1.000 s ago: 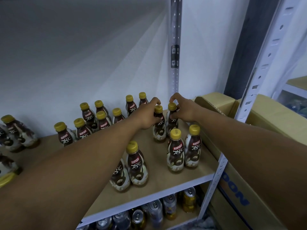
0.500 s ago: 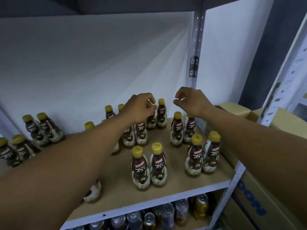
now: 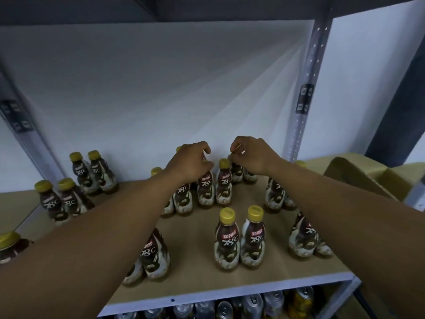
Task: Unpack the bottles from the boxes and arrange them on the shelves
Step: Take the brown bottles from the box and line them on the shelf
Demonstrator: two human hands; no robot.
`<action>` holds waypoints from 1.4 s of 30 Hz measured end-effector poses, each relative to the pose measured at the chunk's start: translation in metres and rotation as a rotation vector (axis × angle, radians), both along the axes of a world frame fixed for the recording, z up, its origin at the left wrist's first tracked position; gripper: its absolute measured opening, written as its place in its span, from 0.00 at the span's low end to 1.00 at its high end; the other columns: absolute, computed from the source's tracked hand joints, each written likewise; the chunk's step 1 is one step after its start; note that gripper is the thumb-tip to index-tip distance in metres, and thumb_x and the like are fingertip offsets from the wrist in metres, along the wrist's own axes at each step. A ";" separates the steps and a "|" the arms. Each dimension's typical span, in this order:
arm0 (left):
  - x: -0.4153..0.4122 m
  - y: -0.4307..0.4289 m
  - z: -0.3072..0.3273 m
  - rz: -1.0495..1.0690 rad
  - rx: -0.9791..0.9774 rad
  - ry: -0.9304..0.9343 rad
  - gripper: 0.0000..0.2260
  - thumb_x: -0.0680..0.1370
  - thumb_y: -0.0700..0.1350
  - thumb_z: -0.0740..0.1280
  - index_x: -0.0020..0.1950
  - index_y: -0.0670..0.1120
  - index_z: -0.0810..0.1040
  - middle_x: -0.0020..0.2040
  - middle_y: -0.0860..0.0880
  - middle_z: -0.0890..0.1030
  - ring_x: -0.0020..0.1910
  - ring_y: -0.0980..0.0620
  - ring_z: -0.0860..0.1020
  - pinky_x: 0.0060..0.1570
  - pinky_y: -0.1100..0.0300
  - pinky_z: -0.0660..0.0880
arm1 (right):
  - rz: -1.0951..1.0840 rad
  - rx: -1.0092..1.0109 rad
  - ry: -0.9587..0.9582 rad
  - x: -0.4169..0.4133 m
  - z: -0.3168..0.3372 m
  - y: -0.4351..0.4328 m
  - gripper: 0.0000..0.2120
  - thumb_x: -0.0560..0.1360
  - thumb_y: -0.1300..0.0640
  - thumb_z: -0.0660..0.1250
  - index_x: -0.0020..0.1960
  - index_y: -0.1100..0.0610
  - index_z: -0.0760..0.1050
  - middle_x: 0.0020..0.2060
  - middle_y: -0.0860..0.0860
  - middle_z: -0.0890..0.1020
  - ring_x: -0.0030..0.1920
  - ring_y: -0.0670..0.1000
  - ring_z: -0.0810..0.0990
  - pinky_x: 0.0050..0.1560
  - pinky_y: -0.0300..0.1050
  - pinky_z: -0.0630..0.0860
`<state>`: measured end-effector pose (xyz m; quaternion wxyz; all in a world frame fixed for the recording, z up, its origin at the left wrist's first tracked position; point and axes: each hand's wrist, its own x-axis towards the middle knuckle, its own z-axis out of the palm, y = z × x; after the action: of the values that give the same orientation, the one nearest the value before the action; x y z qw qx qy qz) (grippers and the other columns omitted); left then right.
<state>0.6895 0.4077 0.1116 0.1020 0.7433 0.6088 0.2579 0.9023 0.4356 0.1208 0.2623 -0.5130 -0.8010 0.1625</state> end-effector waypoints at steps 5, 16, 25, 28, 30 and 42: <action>-0.007 0.006 -0.009 -0.003 -0.054 0.059 0.14 0.76 0.47 0.71 0.61 0.50 0.76 0.53 0.50 0.79 0.57 0.47 0.75 0.51 0.54 0.76 | 0.010 -0.082 -0.001 -0.008 -0.019 0.007 0.15 0.76 0.46 0.72 0.58 0.50 0.73 0.46 0.51 0.83 0.49 0.52 0.80 0.53 0.48 0.76; -0.006 0.006 -0.006 -0.032 -0.064 0.223 0.19 0.76 0.47 0.73 0.64 0.48 0.74 0.53 0.48 0.75 0.51 0.47 0.71 0.44 0.55 0.68 | 0.038 -0.135 -0.037 -0.013 -0.032 0.011 0.19 0.73 0.54 0.75 0.58 0.47 0.68 0.46 0.56 0.83 0.50 0.55 0.80 0.52 0.50 0.74; 0.000 0.005 -0.006 -0.041 -0.115 0.241 0.19 0.75 0.46 0.74 0.63 0.47 0.72 0.48 0.50 0.72 0.48 0.48 0.72 0.42 0.56 0.65 | 0.029 -0.134 -0.032 -0.022 -0.038 0.015 0.20 0.74 0.55 0.75 0.59 0.49 0.66 0.41 0.56 0.82 0.46 0.57 0.81 0.50 0.56 0.78; 0.003 0.006 -0.012 -0.034 -0.114 0.260 0.17 0.78 0.44 0.71 0.64 0.46 0.70 0.47 0.50 0.72 0.50 0.45 0.75 0.45 0.56 0.65 | 0.032 -0.135 -0.013 -0.022 -0.040 0.015 0.19 0.75 0.56 0.74 0.59 0.49 0.66 0.39 0.55 0.80 0.45 0.58 0.81 0.48 0.55 0.78; 0.005 0.006 -0.015 -0.026 -0.107 0.246 0.17 0.79 0.43 0.69 0.65 0.46 0.69 0.50 0.49 0.73 0.51 0.44 0.75 0.46 0.55 0.67 | 0.037 -0.127 -0.010 -0.021 -0.040 0.015 0.19 0.75 0.57 0.73 0.60 0.50 0.67 0.40 0.56 0.80 0.45 0.58 0.81 0.48 0.55 0.78; 0.013 -0.006 -0.018 -0.048 -0.128 0.177 0.18 0.78 0.45 0.72 0.64 0.49 0.69 0.51 0.48 0.73 0.49 0.46 0.73 0.42 0.55 0.66 | 0.052 -0.087 -0.049 -0.004 -0.041 0.002 0.19 0.74 0.57 0.74 0.58 0.52 0.68 0.46 0.52 0.79 0.46 0.56 0.78 0.48 0.51 0.75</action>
<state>0.7029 0.4021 0.0933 0.1010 0.7696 0.6126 0.1492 0.8988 0.4371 0.0800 0.2158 -0.5068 -0.8124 0.1915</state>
